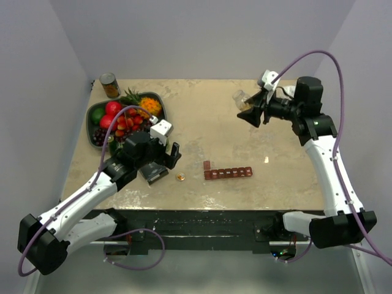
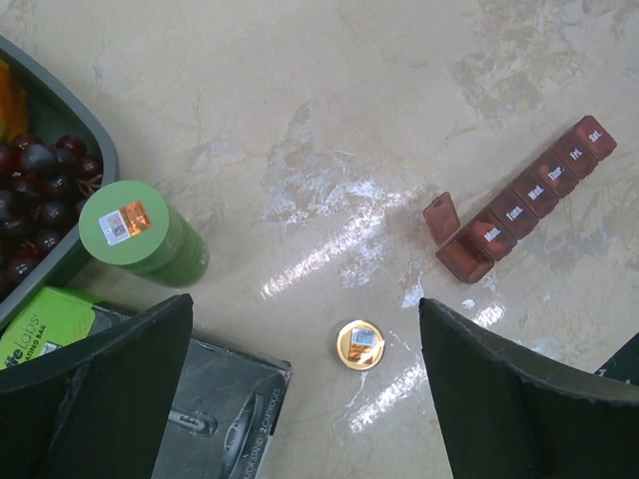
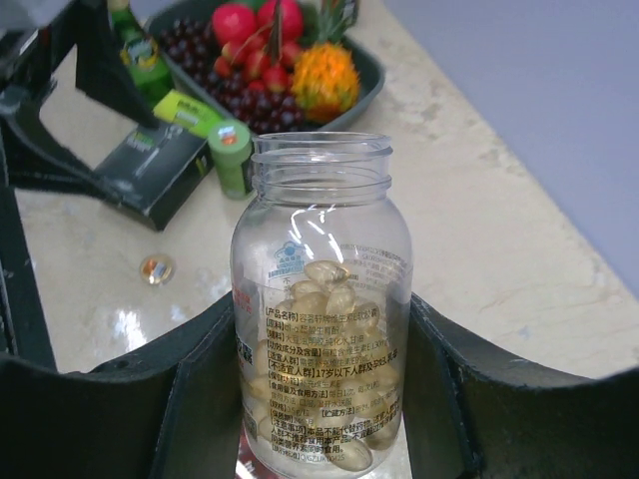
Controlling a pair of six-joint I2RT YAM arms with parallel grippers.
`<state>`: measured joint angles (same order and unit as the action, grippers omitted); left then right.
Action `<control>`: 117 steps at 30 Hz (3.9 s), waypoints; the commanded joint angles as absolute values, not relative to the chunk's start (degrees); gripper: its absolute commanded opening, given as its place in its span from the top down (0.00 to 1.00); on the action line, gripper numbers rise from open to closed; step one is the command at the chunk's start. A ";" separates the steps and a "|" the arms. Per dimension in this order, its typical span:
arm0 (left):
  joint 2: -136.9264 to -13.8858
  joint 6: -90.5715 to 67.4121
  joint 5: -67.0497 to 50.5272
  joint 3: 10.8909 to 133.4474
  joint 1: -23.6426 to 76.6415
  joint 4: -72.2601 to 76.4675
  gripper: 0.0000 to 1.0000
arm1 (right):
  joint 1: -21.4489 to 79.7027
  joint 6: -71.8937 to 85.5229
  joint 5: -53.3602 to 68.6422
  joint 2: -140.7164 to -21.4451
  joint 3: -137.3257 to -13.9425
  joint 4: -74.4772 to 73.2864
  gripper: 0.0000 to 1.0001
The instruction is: Sort the pills into containers
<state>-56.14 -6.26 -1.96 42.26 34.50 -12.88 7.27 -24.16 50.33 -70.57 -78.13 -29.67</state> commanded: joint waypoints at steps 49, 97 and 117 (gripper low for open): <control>-50.98 -3.25 -2.02 40.25 34.19 -7.91 0.01 | 3.87 -30.36 61.27 -56.94 -64.25 -25.63 0.94; -51.42 -1.93 2.20 39.46 34.19 -10.37 0.01 | 19.68 -47.90 43.87 -67.32 -50.63 -34.55 0.96; -51.24 -2.64 9.83 39.73 33.84 -12.31 0.01 | 31.46 -49.75 28.75 -79.18 -55.10 -38.06 0.96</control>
<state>-52.23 -3.33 5.39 39.40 34.50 -12.62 29.89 -49.98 31.97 -77.52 -51.09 -37.76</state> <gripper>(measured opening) 0.992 0.556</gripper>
